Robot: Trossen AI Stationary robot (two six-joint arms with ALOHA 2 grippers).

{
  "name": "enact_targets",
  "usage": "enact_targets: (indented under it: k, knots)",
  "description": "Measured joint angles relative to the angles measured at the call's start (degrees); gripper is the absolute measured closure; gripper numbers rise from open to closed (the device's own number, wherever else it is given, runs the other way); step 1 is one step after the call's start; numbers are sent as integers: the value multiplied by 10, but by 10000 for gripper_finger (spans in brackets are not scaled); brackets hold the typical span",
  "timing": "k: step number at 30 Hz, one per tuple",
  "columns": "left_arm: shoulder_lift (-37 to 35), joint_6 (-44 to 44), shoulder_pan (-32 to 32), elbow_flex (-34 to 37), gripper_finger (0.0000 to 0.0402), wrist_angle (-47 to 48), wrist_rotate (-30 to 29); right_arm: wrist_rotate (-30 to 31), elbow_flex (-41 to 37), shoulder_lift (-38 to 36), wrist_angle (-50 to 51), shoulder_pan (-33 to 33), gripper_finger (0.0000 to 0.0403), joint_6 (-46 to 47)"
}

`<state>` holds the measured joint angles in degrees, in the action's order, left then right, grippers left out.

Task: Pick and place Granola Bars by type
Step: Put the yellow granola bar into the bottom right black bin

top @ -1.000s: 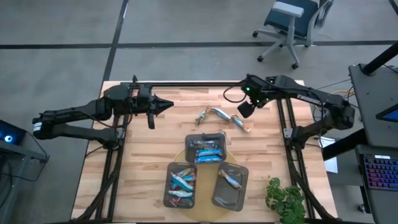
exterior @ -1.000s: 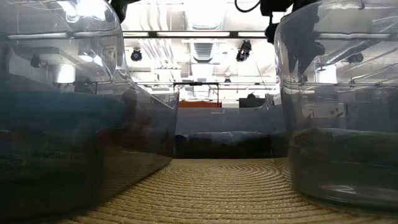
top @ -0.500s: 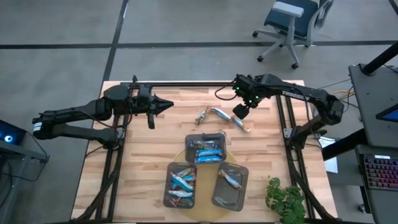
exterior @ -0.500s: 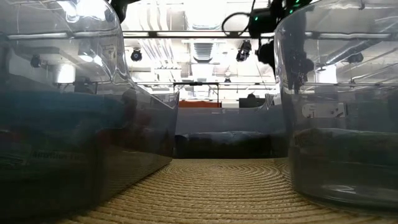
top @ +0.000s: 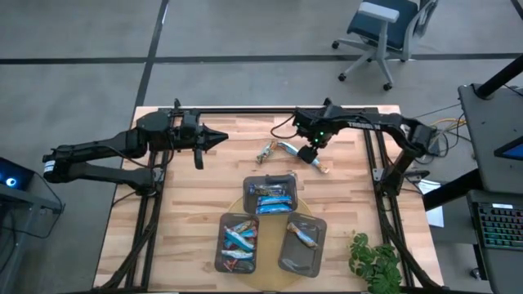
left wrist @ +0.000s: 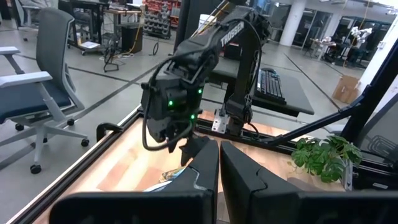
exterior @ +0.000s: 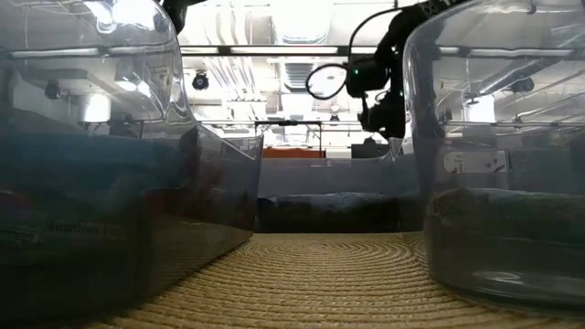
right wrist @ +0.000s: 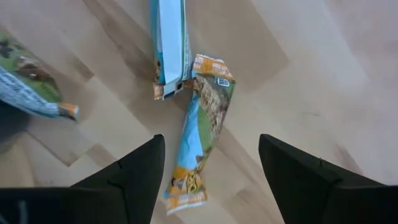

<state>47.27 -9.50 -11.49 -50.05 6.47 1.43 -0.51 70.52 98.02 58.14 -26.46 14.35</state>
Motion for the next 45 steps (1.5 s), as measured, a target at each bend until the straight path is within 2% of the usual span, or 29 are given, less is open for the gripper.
enact_targets:
  k: [6, 16, 29, 33, 45]
  knots:
    - [0, -7, 0, 3, 402, 0, 0, -21, -62, -13, -54, 0, 154, 15]
    - [1, -10, 0, 6, 402, 1, 0, -22, -145, -24, -126, 1, 154, 49]
    - [1, -11, 0, 6, 402, 1, -4, -24, -180, -23, -196, 1, 185, 59]
    - [1, -12, 0, 6, 402, 1, -10, -24, -183, -23, -198, 0, 213, 62]
    - [1, -15, 0, 6, 402, 1, -10, -18, -204, -24, -200, 0, 339, 67]
